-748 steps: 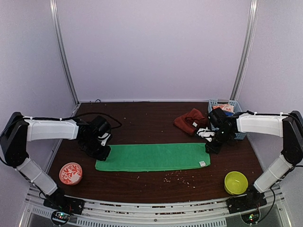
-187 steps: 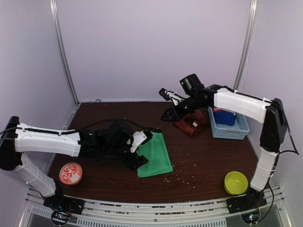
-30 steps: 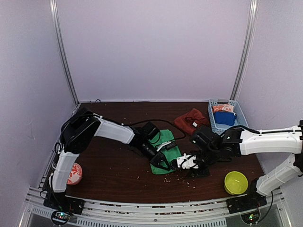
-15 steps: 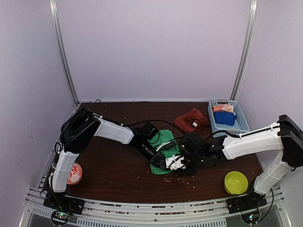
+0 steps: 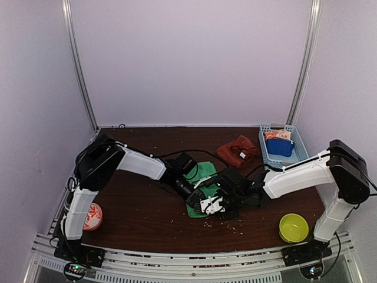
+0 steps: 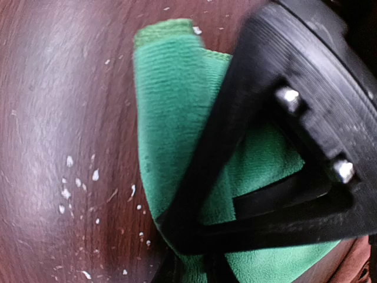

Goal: Roll the towels
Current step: Roll the towel at the center of the board.

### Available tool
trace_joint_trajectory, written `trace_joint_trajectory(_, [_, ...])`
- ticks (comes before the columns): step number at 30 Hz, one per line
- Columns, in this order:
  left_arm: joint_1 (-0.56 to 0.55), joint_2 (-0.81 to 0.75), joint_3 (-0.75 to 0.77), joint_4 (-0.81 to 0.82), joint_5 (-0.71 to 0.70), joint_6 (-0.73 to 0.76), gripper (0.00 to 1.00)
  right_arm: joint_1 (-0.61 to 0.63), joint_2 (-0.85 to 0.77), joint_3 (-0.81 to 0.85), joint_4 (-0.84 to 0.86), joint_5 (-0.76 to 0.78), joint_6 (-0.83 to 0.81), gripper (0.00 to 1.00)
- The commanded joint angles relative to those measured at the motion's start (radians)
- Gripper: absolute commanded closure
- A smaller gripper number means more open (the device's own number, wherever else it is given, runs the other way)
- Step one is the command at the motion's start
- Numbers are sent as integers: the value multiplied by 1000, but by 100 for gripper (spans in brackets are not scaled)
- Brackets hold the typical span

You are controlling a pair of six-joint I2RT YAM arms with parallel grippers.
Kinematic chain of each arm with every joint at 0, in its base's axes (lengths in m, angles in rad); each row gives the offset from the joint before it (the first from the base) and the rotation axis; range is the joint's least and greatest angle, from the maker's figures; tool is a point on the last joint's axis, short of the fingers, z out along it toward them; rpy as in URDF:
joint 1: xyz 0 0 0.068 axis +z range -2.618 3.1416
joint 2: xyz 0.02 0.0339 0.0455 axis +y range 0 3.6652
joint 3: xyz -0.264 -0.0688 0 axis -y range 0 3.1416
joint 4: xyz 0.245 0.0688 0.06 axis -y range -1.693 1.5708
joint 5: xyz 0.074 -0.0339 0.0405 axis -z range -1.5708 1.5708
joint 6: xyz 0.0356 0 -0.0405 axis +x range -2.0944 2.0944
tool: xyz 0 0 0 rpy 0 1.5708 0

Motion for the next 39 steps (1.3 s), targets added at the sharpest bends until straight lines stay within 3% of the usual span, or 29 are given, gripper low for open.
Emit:
trace_joint_trajectory(1, [13,-52,-77,-55,-115,8,75,6,59,43,-123,-85,-7,95])
trace_joint_trajectory(7, [81,-329,-289,36,-321,-77,56,5,55,113,-331,-231,21,100])
trace_joint_trajectory(12, [88,-592,-480,68,-528,-70,53,-7,82,185,-464,-356,109,100])
trace_joint_trajectory(17, [70,-841,-655,160,-674,-68,52,-100,206,344,-609,-525,151,100])
trace_joint_trajectory(19, [27,-957,-723,209,-762,-15,52,-143,276,412,-667,-564,153,100])
trace_joint_trajectory(23, [-183,-1092,-774,257,-974,162,49,-218,428,538,-791,-630,143,100])
trace_joint_trajectory(27, [-317,-981,-646,186,-1067,278,39,-249,537,623,-866,-665,132,100])
trace_joint_trajectory(29, [-338,-848,-549,126,-1123,296,4,-253,566,646,-882,-668,132,100])
trace_joint_trajectory(30, [-347,-785,-498,94,-1149,310,2,-253,577,655,-887,-669,132,100])
trace_joint_trajectory(34, [-395,-586,-396,90,-1186,451,15,-254,592,667,-882,-669,138,100])
trace_joint_trajectory(39, [-399,-489,-316,80,-1170,500,36,-254,598,662,-870,-677,149,100])
